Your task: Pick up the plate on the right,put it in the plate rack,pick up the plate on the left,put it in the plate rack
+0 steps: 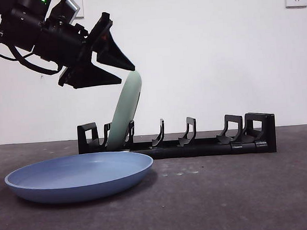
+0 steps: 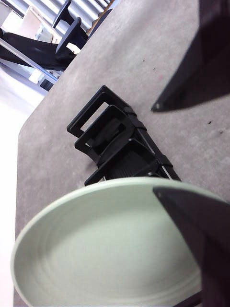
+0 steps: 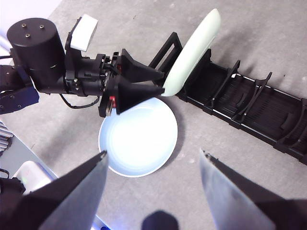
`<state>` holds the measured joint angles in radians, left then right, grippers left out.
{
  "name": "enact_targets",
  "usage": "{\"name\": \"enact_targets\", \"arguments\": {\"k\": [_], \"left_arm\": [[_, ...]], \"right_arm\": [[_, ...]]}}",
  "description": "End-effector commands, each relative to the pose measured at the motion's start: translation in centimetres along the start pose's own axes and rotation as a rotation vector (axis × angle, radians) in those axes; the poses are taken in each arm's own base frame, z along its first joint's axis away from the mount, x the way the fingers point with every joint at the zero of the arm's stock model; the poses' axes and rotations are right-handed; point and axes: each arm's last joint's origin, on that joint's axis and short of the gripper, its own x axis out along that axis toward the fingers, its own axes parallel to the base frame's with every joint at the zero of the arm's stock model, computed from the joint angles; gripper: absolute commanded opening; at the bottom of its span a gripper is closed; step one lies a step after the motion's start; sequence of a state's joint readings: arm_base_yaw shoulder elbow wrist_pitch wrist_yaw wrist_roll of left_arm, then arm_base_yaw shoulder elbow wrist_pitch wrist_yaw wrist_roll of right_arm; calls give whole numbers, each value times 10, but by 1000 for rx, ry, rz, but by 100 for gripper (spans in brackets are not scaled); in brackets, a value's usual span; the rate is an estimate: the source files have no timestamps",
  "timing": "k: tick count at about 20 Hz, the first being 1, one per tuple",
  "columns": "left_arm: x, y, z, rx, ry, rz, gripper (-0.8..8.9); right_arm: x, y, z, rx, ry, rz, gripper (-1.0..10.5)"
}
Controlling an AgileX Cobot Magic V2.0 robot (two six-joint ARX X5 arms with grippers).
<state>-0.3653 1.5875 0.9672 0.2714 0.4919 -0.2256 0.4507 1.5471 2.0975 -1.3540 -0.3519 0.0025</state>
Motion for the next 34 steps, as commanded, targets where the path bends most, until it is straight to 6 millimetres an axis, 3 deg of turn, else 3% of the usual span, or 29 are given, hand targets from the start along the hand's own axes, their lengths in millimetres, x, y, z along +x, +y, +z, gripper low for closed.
{"name": "enact_targets", "arguments": {"k": [1,7,11,16,19,23,29,34], "left_arm": [[-3,-2,4,21,-21,-12,321],[-36,-26,28,70,-95,-33,321],[-91,-60,42,241,-98,-17,321],[-163,-94,27,585,32,52,321],[-189,-104,12,664,129,89,321],[-206,-109,0,688,215,121,320],[-212,-111,-6,701,264,131,320],[-210,-114,-8,730,284,132,321]], "right_arm": [[2,0,-3,-1,32,5,320],[2,0,-3,-4,32,-4,320],[3,-1,-3,-3,34,-18,320],[28,-10,-3,22,105,-17,320],[60,-17,-10,36,161,-7,320],[120,-21,-32,68,209,18,320],[213,-16,-71,102,301,-15,319],[274,-21,-91,131,415,-53,319]]}}
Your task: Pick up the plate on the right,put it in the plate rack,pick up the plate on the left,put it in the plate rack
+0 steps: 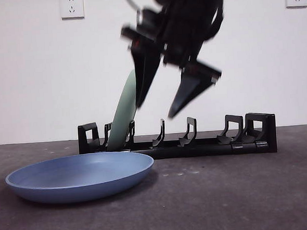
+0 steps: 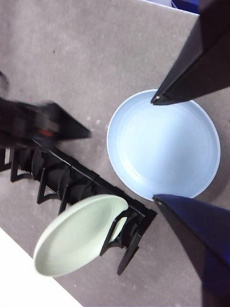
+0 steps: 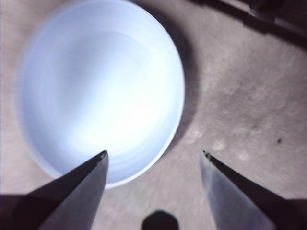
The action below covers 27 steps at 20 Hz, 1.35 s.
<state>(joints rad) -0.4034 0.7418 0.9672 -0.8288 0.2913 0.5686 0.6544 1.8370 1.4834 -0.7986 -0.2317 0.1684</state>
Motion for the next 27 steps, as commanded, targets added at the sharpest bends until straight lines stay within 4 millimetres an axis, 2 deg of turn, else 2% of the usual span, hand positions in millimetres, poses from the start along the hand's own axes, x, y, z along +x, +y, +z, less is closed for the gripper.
{"name": "enact_targets", "arguments": {"k": [1,4,11,13,14,16,19,25,27], "left_arm": [[0,-3,-1,29,23,7,321],[1,-5,0,68,54,30,321],[3,-9,2,125,87,62,330],[3,-11,1,134,99,56,377],[3,-12,1,140,107,53,377],[3,-14,2,146,104,44,377],[3,-16,3,156,97,30,378],[4,-23,3,183,105,-20,383],[4,-27,3,231,105,-52,446]], "right_arm": [[26,-6,-1,44,52,-15,319],[51,-12,-2,62,88,-33,319],[71,-13,-1,82,89,-47,303],[76,-14,-2,85,96,-56,189],[79,-14,-2,85,101,-58,182],[80,-15,-3,94,104,-64,176],[81,-15,-2,96,95,-65,-2],[81,-12,0,108,75,-60,-12],[75,-10,2,117,78,-24,-12]]}}
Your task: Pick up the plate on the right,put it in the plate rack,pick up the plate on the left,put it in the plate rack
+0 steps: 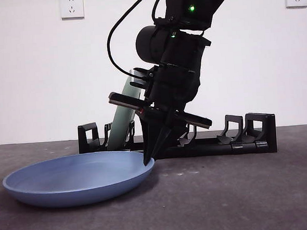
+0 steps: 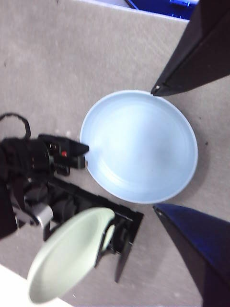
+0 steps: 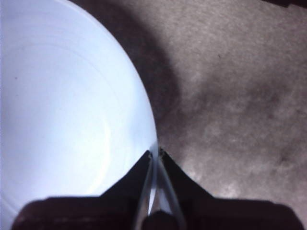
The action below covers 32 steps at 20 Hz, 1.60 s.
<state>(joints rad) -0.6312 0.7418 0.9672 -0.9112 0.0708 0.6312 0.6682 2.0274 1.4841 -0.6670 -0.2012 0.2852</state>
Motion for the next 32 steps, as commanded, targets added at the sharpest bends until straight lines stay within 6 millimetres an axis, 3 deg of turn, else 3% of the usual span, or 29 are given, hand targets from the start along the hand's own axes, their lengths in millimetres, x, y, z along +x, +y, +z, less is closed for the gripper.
{"name": "enact_targets", "arguments": {"k": [1,3,10,15,22,25,26,28,32], "left_arm": [[0,-6,1,78,-2,-41,447],[0,-10,2,109,9,-62,450],[3,-23,9,366,71,-24,450],[11,-27,22,550,132,124,450],[30,-26,40,647,116,190,430],[35,-27,43,650,138,209,131],[35,-28,43,653,133,207,78],[35,-29,44,660,127,204,16],[35,-30,44,662,125,203,-9]], "right_arm": [[-7,5,-1,-3,25,35,-12],[-30,11,3,-24,-6,51,-12],[-145,38,13,-136,-118,76,-13],[-194,48,13,-172,-114,75,-13],[-225,55,7,-184,-96,131,-12],[-225,55,7,-185,-92,128,-12],[-225,55,7,-185,-96,124,-12],[-225,53,8,-182,-103,109,-12],[-226,47,10,-165,-109,90,-12]]}}
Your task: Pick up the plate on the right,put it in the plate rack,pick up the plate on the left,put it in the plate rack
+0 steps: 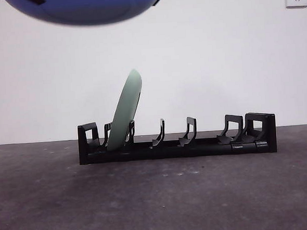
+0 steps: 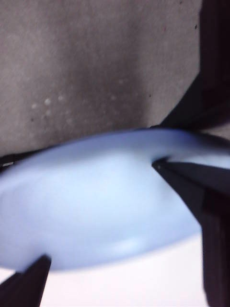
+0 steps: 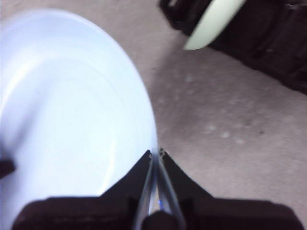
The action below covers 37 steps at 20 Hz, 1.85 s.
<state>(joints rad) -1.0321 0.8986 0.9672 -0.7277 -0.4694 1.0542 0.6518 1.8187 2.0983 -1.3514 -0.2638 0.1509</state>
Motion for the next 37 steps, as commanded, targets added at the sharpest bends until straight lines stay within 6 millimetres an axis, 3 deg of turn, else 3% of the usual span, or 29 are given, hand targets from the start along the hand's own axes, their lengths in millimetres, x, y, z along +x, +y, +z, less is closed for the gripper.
{"name": "enact_targets", "arguments": {"k": [1,9,13,16,19,22,25,28,32,37], "left_arm": [[0,-1,0,3,2,-8,-8],[0,-1,2,-85,-57,-31,-8],[0,1,6,-185,-139,-42,-8],[1,4,10,-273,-199,-47,-8],[4,8,17,-423,-285,-74,-8],[12,19,30,-628,-439,-83,-8],[31,32,44,-821,-534,-49,-8],[63,44,53,-1029,-583,-7,-8],[102,51,52,-1229,-594,45,-8],[136,55,47,-1340,-579,116,-8]], "right_arm": [[2,0,0,-12,17,7,-12],[2,0,1,-51,1,10,7],[-6,-2,5,-51,-42,1,336],[-22,2,9,-65,-107,-18,352],[-59,8,12,-73,-238,-160,352],[-119,18,6,-66,-471,-326,352],[-179,30,-18,-62,-678,-347,351],[-225,38,-51,-67,-815,-321,350],[-256,44,-83,-88,-892,-265,348],[-277,49,-109,-124,-939,-147,347]]}}
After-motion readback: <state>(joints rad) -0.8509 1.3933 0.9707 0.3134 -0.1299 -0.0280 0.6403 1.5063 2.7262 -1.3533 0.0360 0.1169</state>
